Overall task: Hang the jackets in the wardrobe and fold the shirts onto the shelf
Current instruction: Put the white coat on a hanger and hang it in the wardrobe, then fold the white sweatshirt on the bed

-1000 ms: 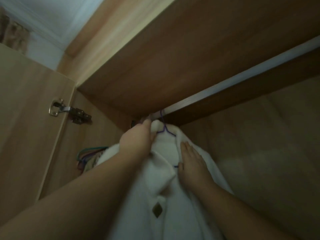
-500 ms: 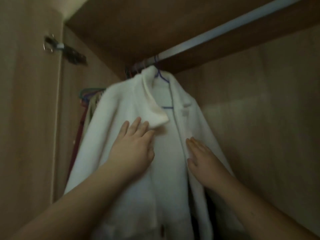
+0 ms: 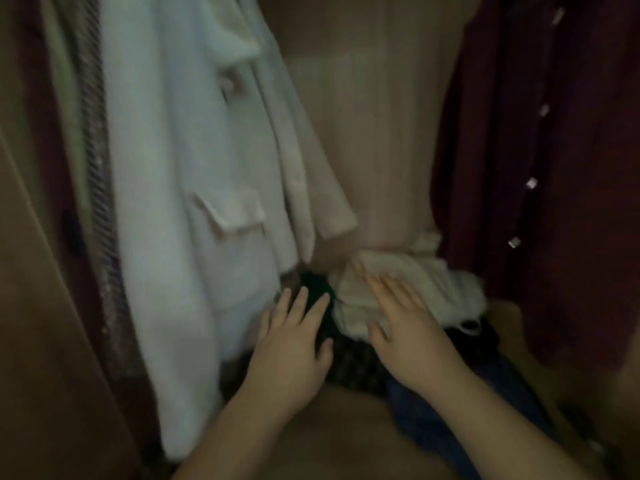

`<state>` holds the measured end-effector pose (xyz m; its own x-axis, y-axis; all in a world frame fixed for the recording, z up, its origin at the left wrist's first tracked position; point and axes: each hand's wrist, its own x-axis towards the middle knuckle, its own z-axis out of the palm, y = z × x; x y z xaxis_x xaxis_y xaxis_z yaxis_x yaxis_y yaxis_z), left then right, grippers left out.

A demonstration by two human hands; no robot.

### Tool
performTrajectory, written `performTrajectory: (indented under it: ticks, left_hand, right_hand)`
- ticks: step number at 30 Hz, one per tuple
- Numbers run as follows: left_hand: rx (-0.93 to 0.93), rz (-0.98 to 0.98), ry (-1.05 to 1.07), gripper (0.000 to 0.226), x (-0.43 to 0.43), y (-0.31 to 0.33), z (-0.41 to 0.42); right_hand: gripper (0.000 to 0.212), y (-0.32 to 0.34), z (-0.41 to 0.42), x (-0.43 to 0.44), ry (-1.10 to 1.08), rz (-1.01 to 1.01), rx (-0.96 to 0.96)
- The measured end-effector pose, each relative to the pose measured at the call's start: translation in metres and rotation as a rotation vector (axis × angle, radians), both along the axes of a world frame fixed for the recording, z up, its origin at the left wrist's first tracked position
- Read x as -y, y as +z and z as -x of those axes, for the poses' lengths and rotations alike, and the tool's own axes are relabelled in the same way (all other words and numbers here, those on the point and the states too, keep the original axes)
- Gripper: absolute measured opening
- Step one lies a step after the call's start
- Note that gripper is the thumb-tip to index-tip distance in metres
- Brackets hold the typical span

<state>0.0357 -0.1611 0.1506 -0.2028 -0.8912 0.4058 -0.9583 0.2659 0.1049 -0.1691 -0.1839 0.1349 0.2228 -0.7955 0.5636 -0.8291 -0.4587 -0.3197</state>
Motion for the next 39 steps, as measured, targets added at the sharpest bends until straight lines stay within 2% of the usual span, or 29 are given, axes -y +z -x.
performTrajectory:
  ticks: [4,8,13,16,21,24,30,34,39]
  left_hand:
    - [-0.044,-0.155,-0.174,0.068,-0.059,-0.056,0.047]
    - [-0.017,-0.234,-0.377,0.080,-0.127,-0.093,0.100]
    - [-0.022,-0.244,-0.665,0.071,-0.211,-0.123,0.180]
    - [0.029,-0.274,-0.782,0.067,-0.274,-0.147,0.231]
    - [0.144,-0.379,-0.972,0.073,-0.390,-0.190,0.317]
    - [0.188,-0.433,-1.068,0.066,-0.475,-0.212,0.370]
    - [0.275,-0.551,-1.336,0.066,-0.650,-0.244,0.462]
    - [0.381,-0.582,-1.495,0.065,-0.734,-0.254,0.506]
    - [0.449,-0.541,-1.664,0.073,-0.801,-0.270,0.552]
  right_hand:
    - [0.066,-0.044,0.042,-0.101,-0.232,-0.141,-0.058]
    - [0.069,-0.082,0.094,-0.209,-0.441,-0.227,-0.116]
    - [0.070,-0.129,0.149,-0.340,-0.673,-0.338,-0.102]
    - [0.069,-0.156,0.181,-0.424,-0.820,-0.394,-0.036]
    - [0.069,-0.179,0.236,-0.585,-1.011,-0.464,0.040]
    - [0.070,-0.191,0.268,-0.688,-1.137,-0.525,0.040]
    - [0.069,-0.222,0.304,-0.872,-1.324,-0.661,0.103]
    - [0.073,-0.244,0.312,-0.965,-1.455,-0.680,0.221]
    - [0.073,-0.265,0.324,-1.034,-1.589,-0.672,0.358]
